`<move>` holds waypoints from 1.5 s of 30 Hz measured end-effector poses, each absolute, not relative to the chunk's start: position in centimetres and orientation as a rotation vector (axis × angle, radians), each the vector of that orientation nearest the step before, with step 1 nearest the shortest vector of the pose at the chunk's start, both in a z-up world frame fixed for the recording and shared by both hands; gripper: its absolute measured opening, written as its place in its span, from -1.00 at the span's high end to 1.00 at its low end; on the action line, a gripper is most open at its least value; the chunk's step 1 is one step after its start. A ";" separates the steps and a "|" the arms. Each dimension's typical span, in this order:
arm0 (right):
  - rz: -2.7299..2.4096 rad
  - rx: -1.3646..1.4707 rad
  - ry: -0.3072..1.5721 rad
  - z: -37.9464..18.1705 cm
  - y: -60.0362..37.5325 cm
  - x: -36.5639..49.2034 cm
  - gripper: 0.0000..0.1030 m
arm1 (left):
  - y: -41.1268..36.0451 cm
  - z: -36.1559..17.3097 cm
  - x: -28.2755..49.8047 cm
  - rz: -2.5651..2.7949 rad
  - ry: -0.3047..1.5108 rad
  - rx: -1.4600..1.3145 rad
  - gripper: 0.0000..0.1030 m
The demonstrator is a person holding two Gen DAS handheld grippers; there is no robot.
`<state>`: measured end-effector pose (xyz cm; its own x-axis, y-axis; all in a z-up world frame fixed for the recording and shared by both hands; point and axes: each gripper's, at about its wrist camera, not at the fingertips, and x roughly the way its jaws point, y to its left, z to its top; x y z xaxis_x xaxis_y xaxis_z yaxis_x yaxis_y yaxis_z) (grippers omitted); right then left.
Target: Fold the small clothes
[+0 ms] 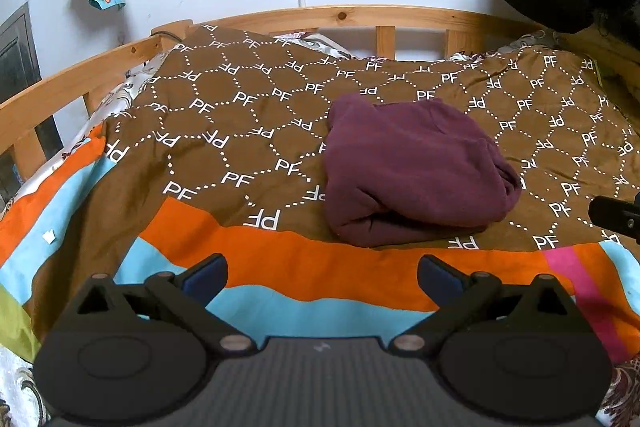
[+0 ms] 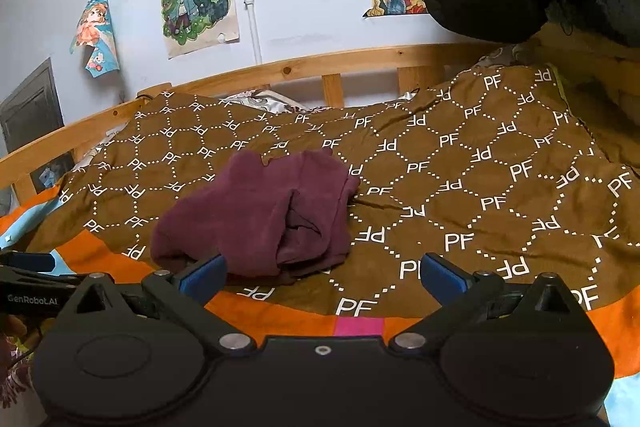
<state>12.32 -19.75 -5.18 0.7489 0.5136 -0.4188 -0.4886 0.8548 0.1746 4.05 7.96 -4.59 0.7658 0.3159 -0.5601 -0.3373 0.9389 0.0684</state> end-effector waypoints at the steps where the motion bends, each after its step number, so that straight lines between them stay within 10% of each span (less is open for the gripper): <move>1: 0.549 0.055 0.474 -5.2 -19.7 12.3 -0.99 | 8.0 -4.6 4.0 0.355 0.602 -0.037 -0.99; 45: 0.547 0.054 0.472 -5.2 -19.7 12.3 -0.99 | 7.9 -4.7 4.1 0.394 0.613 -0.020 -0.99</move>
<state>12.34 -19.74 -5.15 0.7502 0.5124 -0.4180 -0.4881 0.8555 0.1728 4.07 7.90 -4.75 0.7461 0.3543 -0.5638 -0.3660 0.9255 0.0973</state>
